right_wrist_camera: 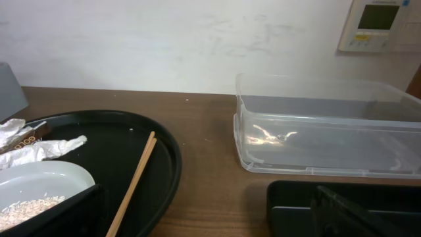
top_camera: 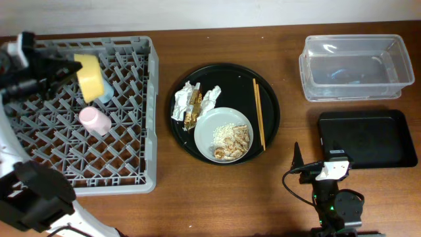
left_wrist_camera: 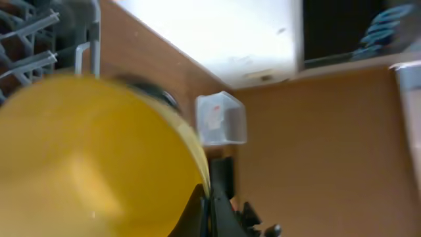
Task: Sort waste into correct bins and load items into the dishwasher rack
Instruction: 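Carry the yellow bowl to the rack and lay it down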
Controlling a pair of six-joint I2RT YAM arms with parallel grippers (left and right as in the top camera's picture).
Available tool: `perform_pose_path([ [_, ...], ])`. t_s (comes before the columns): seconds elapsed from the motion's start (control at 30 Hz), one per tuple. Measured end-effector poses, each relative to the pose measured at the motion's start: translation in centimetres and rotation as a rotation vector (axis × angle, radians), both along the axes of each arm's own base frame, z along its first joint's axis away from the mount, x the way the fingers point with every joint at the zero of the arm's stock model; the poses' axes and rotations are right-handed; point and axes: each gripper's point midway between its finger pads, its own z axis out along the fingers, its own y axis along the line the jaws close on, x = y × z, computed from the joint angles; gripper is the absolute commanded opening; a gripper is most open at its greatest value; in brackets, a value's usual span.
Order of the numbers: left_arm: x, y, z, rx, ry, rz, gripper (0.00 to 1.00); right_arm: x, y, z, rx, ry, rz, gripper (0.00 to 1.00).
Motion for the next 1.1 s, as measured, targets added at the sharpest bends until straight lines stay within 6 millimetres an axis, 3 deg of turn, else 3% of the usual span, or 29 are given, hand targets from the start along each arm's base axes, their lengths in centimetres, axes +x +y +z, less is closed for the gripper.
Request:
perform_pose_path([
  [0.17, -0.9, 5.0, -1.1, -0.131, -0.093, 0.105, 0.0, 0.0, 0.0, 0.0, 0.0, 0.0, 0.0, 0.98],
  [0.23, -2.1, 8.1, -2.8, -0.195, -0.12, 0.182, 0.01, 0.0, 0.0, 0.0, 0.0, 0.0, 0.0, 0.98],
  [0.37, -3.0, 10.5, -4.5, -0.2, -0.156, 0.238, 0.0, 0.0, 0.0, 0.0, 0.0, 0.0, 0.0, 0.98],
  [0.47, -3.0, 11.8, -4.3, -0.153, -0.231, 0.248, 0.0, 0.0, 0.0, 0.0, 0.0, 0.0, 0.0, 0.98],
  [0.6, -2.7, 12.3, -4.7, -0.094, -0.252, 0.246, 0.0, 0.0, 0.0, 0.0, 0.0, 0.0, 0.0, 0.99],
  [0.77, -1.9, 12.7, -7.4, 0.015, -0.129, 0.271, 0.0, 0.0, 0.0, 0.0, 0.0, 0.0, 0.0, 0.98],
  [0.87, -1.2, 11.8, -9.0, 0.026, -0.003, 0.281, 0.0, 0.0, 0.0, 0.0, 0.0, 0.0, 0.0, 0.98],
  [1.1, -1.6, 9.3, -9.9, -0.019, 0.115, 0.247, 0.0, 0.0, 0.0, 0.0, 0.0, 0.0, 0.0, 0.98],
])
